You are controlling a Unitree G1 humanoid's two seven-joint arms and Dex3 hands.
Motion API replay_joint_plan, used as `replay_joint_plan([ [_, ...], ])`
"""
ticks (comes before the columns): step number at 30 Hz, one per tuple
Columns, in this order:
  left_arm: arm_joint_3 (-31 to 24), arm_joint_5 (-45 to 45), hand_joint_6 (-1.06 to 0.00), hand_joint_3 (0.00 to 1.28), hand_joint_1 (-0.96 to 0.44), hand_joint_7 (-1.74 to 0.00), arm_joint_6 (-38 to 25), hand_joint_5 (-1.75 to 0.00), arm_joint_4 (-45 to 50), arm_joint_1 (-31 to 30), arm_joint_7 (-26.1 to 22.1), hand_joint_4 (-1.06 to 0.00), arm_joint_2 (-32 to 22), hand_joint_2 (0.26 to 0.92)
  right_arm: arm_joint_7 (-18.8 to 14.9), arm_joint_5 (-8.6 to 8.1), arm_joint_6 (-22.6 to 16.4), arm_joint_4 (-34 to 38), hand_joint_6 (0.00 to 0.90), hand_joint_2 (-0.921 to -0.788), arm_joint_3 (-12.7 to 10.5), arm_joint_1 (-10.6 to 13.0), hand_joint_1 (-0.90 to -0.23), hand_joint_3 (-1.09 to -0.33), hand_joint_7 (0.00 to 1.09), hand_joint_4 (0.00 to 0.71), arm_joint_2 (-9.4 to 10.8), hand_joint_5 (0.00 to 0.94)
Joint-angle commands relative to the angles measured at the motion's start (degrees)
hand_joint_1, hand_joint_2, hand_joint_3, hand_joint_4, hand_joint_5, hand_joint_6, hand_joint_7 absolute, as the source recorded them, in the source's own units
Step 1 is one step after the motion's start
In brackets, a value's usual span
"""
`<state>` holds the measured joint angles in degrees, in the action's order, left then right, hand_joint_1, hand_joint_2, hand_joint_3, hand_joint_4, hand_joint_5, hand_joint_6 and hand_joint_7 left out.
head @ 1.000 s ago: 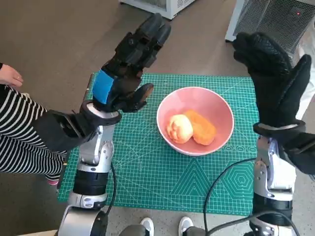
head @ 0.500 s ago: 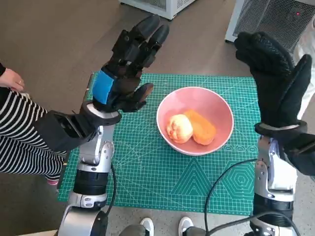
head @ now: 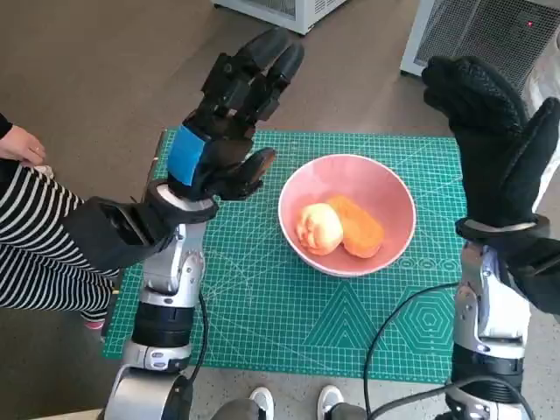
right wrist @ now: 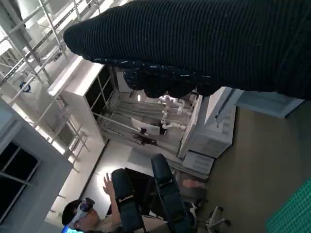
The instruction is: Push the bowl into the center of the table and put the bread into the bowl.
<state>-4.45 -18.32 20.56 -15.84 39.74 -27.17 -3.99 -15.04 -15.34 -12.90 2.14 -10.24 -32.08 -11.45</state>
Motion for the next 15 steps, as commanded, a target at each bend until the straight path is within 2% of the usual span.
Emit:
replay_joint_plan([
  [1,0.39,0.13,0.0,0.52,-0.66,-0.54,-0.07,-0.06,0.49,-0.43,-0.2,-0.11,0.18,0.921,0.26,0.88,0.27,0.63,0.055,-0.921,-0.07,1.21,-0.683,-0.662,0.49,0.136,-0.53,0.002],
  [15,0.11,-0.54,0.0,0.53,-0.64,-0.55,-0.18,-0.08,0.21,-0.58,-1.1,-0.1,0.04,0.921,0.39,0.88,0.34,0.64,0.054,-0.921,0.19,1.27,-0.694,-0.661,0.49,0.135,-0.15,0.001],
])
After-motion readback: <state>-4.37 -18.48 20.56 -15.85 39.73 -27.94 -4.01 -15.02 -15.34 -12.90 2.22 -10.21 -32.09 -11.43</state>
